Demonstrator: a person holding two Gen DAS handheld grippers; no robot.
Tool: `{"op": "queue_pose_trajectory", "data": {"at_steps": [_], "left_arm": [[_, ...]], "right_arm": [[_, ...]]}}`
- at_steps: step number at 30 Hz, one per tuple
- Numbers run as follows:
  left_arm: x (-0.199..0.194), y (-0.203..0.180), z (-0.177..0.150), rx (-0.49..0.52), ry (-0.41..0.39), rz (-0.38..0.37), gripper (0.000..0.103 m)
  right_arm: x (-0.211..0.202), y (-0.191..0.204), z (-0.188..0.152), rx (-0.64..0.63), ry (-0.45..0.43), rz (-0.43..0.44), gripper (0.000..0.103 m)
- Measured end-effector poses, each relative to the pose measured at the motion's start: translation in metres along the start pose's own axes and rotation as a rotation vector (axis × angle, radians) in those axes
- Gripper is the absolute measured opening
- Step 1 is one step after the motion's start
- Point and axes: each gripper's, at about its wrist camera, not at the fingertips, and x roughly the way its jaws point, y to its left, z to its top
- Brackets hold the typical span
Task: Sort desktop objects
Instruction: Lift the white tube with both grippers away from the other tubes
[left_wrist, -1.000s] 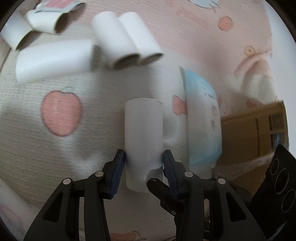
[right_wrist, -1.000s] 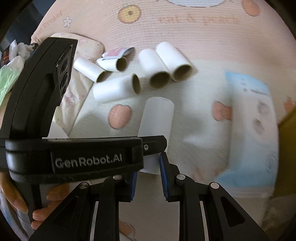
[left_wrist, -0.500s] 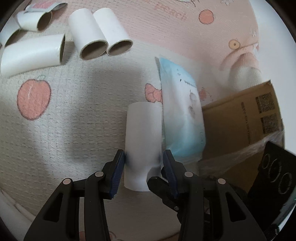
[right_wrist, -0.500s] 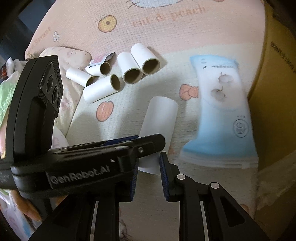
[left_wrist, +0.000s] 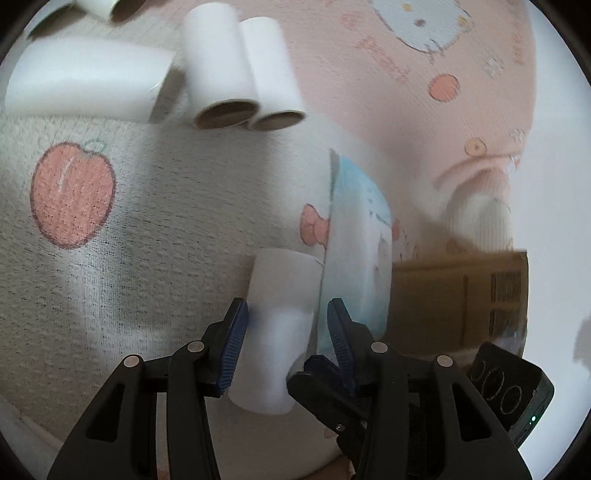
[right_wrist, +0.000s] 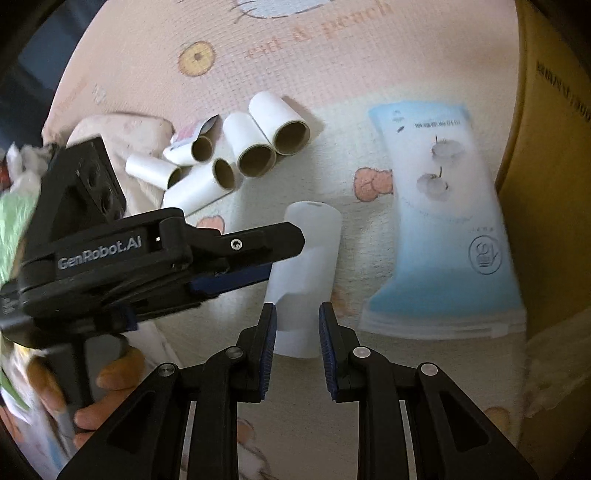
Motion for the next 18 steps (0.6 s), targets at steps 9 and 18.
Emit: {"op": "queue_pose_trajectory", "data": {"at_steps": [9,18], "left_arm": [[0.017,-0.017,0.000,0.086,0.048,0.035,0.043],[0.023,-0.016,0.003,0.047,0.066,-0.008,0.043]], "right_arm": [[0.011,0.009,0.015,0.012,0.031,-0.065,0.037],[0.032,0.003,0.007,0.037,0.079,-0.111,0.045]]}}
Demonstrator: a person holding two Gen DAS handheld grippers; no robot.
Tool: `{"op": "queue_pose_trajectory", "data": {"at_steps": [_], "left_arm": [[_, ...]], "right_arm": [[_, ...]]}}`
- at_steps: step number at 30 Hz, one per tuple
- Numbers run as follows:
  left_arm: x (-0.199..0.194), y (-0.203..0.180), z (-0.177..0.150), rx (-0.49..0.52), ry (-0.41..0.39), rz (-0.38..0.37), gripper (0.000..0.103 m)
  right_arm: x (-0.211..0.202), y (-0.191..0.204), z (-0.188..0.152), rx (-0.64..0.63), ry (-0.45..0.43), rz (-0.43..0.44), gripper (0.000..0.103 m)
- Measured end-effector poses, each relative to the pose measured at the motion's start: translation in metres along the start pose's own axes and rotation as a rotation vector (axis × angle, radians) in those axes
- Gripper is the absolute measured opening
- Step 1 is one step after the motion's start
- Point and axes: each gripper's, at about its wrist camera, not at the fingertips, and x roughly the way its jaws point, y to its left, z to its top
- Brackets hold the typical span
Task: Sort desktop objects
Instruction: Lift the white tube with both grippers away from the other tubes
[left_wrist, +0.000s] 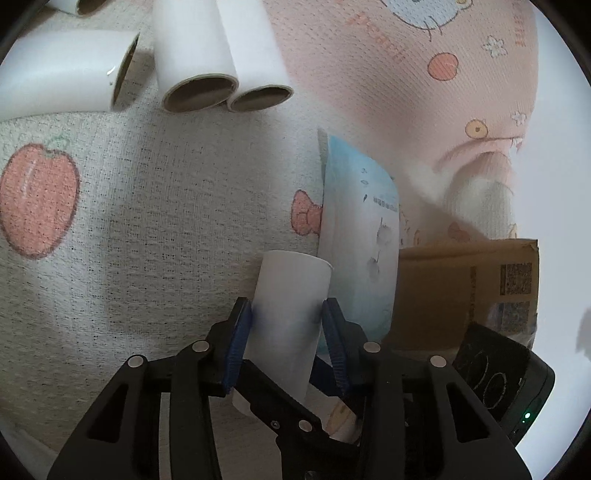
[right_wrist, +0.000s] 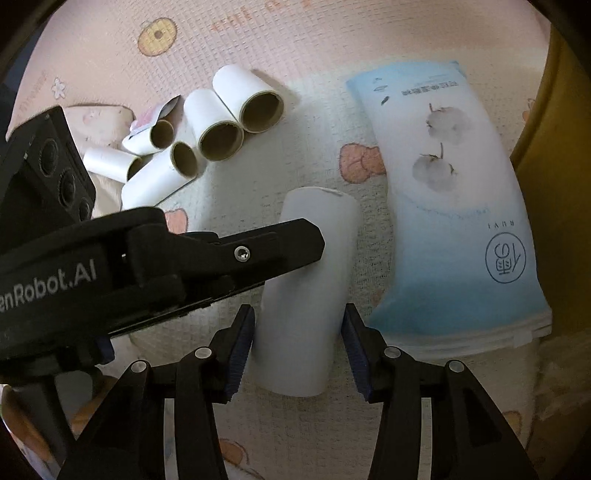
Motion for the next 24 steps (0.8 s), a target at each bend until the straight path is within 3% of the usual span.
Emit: {"op": "queue_pose_trajectory", "data": {"at_steps": [13,20,24], "left_arm": [[-0.001,-0.011,-0.004,0.052,-0.007,0.006,0.045],[-0.009,-0.041,-0.023,0.252,-0.043,0.112,0.047],[-0.021,-0.051,-0.035,0.296,-0.090,0.108,0.047]], "right_arm": [[-0.017,0.000,-0.003,-0.034,-0.030,0.002,0.045],[-0.035,0.010,-0.011,-0.091,-0.078,-0.017,0.045],[-0.047,0.010,-0.018,-0.102,-0.098,0.014,0.045]]}}
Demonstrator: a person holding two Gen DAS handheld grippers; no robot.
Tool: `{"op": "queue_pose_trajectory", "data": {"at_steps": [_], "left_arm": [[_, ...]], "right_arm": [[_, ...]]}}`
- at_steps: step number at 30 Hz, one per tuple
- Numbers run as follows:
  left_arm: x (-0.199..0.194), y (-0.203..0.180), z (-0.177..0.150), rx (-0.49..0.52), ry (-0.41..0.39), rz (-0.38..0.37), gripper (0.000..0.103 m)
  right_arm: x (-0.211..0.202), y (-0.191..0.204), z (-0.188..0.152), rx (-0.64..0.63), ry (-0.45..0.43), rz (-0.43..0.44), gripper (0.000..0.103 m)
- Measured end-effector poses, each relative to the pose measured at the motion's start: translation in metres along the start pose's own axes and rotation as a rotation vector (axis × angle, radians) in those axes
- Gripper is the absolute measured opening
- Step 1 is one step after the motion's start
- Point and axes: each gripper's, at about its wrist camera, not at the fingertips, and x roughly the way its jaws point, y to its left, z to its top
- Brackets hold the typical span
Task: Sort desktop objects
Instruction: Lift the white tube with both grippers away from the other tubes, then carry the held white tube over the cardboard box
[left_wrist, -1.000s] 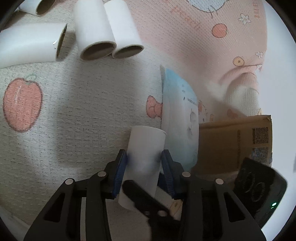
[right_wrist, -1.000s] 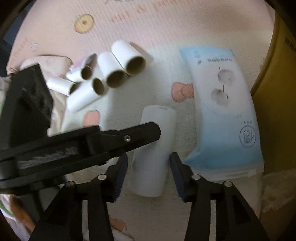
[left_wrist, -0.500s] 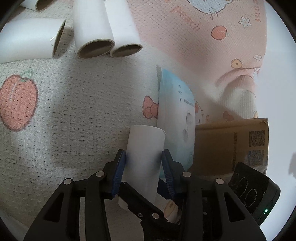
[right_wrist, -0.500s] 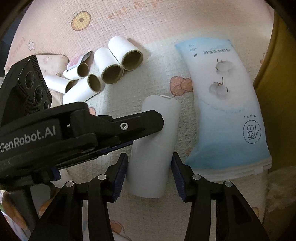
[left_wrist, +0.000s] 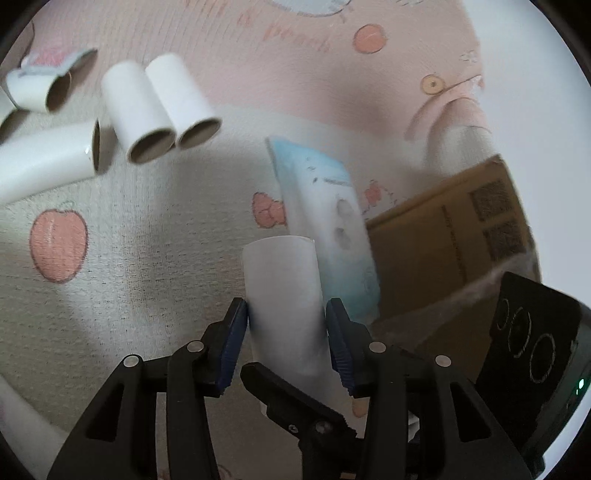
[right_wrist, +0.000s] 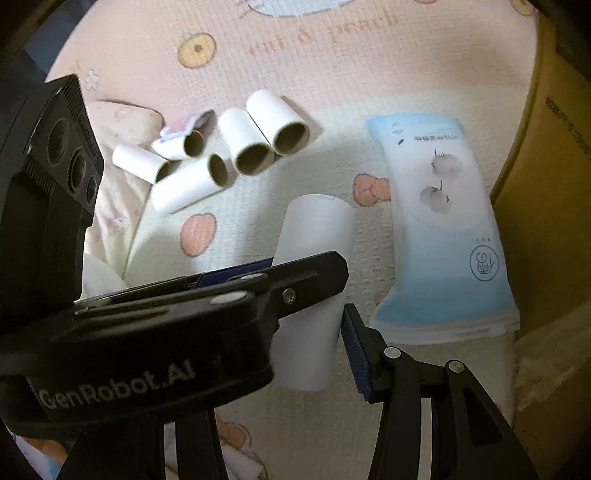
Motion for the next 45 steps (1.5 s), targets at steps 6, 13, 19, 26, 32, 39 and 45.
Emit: {"op": "queue_pose_trajectory", "data": {"at_steps": [6,13,19,26,32,39,45], "left_arm": [[-0.027,-0.022,-0.010,0.041,-0.074,0.017,0.047],[-0.065,-0.042,-0.017,0.077,-0.177,0.057,0.047],[-0.092,-0.061,-0.009,0.099,-0.240,0.035,0.047],[-0.105,-0.088,-0.009,0.143,-0.262,0.030,0.047],[-0.113,-0.118,-0.008,0.203,-0.262,0.034,0.047],[-0.120,-0.163,-0.002,0.304,-0.294,0.047,0.047],[-0.115,-0.201,0.003,0.386,-0.294,0.032,0.047]], "right_arm": [[-0.029,0.009,-0.008,-0.035,-0.081,0.018,0.045],[-0.059,0.025,-0.013,-0.105,-0.145,0.052,0.045],[-0.096,0.037,-0.012,-0.154,-0.246,0.077,0.045],[-0.125,0.040,-0.010,-0.179,-0.321,0.065,0.045],[-0.151,0.034,-0.010,-0.183,-0.344,0.043,0.045],[-0.185,0.023,-0.004,-0.173,-0.433,0.021,0.045],[-0.214,0.006,0.000,-0.165,-0.484,-0.012,0.045]]}}
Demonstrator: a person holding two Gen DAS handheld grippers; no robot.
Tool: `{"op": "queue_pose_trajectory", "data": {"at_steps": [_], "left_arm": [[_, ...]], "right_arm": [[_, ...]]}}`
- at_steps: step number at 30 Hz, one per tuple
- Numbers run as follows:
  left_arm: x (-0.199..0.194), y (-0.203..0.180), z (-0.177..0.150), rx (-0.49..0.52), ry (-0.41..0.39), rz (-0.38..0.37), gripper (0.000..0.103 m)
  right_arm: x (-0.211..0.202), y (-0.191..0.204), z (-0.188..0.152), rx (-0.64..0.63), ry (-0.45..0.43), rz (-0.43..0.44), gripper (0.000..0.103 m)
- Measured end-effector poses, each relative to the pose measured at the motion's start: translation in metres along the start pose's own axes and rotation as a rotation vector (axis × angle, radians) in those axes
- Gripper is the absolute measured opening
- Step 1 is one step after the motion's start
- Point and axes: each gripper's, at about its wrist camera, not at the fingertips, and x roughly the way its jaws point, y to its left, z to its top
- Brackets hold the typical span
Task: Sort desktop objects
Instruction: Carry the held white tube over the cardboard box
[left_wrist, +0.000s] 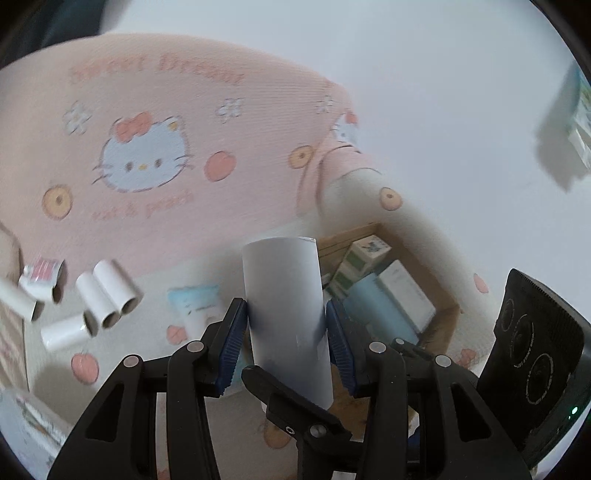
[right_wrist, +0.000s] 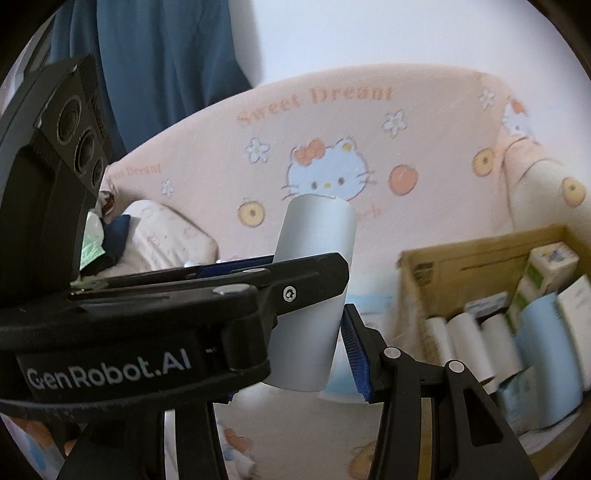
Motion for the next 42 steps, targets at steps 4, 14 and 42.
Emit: {"op": "queue_pose_trajectory", "data": {"at_steps": [4,14,42], "left_arm": [[0.012,-0.021,0.012,0.032,0.002,-0.026,0.047],[0.055,-0.042,0.034,-0.022,0.058,-0.155,0.047],[0.191,-0.075,0.034,-0.024,0.363,-0.045,0.048]], "right_arm": [[-0.013,-0.016,0.010,-0.013,-0.014,-0.055,0.045],[-0.029,-0.075,0.028,0.055,-0.001,-0.063,0.045],[0.035,-0.212,0.027,0.142,0.440,0.055,0.044]]}}
